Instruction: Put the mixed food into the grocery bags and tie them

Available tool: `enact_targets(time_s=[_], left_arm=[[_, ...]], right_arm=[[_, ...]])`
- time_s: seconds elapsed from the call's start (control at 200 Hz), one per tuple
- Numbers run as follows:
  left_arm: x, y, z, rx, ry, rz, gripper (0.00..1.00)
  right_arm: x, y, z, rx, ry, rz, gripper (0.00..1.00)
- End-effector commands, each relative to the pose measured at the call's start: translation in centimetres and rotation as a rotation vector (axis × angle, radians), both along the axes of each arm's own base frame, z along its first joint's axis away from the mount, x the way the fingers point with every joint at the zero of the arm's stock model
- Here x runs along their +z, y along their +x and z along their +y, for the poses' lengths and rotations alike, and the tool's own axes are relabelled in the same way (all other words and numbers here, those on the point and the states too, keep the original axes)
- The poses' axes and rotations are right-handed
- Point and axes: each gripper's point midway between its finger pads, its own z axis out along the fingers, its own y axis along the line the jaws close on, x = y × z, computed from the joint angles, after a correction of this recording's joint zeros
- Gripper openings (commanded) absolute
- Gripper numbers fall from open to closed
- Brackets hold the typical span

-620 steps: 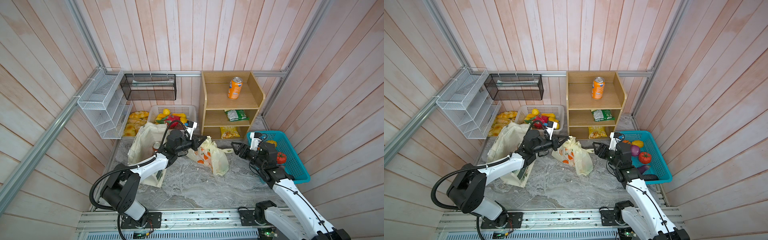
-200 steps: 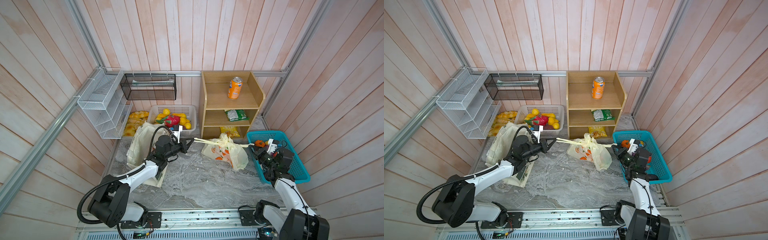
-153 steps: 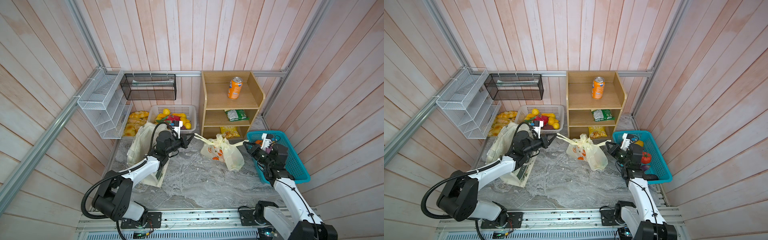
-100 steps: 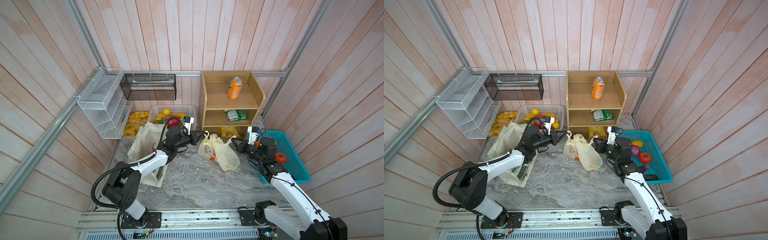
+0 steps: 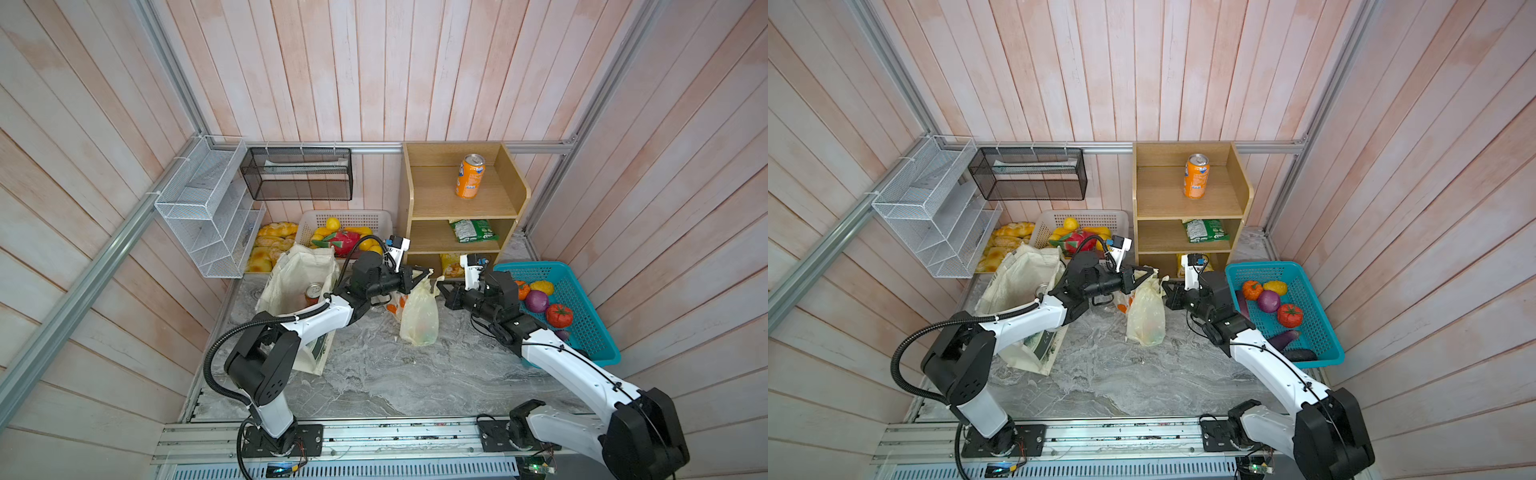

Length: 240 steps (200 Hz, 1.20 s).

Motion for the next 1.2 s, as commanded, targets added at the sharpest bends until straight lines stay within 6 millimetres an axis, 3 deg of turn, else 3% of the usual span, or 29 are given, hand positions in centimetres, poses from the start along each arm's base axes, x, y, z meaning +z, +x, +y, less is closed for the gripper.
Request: enact_targets(time_s=[0.0,0.155,0.265,0.33,0.455,0.53,0.705,0.875,0.965,1.195], left_arm=[[1.0,-0.4,-0.2,-0.023,-0.015,-0.01,0.0],[0.9,-0.9,0.6,-0.012,-0.009,-0.012,0.0],[0.6,-1.1,1.7,0.004,-0.005,-0.008,0.0],[0.6,-1.2,2.3,0.012,-0.006,-0.01,0.0],[0.8,-1.6,3.6,0.015,-0.015,-0.023,0.0],[1.2,-1.9,4.2,0.005,-0.025,-0.041,0.0],[1.9,-2.5,4.8,-0.024,-0.027,-0.075,0.0],[1.5,-2.6,4.9,-0.035,-0.015,-0.069,0.0],[1.5,-2.5,5.2,-0.024,-0.013,-0.068,0.0],[1.6,-2.3,5.5,-0.018,-0.015,-0.071,0.0]], right_arm=[[-0.3,0.3,0.5,0.007,-0.013,-0.024,0.0],[-0.6,-0.3,-0.5,-0.028,-0.042,-0.019,0.15],[-0.6,-1.3,-2.3,-0.075,-0.069,-0.012,0.49],[-0.4,-2.2,-3.5,-0.099,-0.086,-0.01,0.6],[0.9,-4.0,-5.9,-0.144,-0.142,-0.034,0.7],[2.0,-4.9,-6.3,-0.13,-0.171,-0.066,0.73],[3.0,-4.3,-4.0,0.03,-0.264,-0.089,0.77],[1.0,-1.6,-1.0,0.172,-0.345,-0.053,0.83],[0.3,-0.5,0.5,0.228,-0.378,-0.057,0.98],[-1.3,0.8,2.6,0.301,-0.407,-0.046,0.98]])
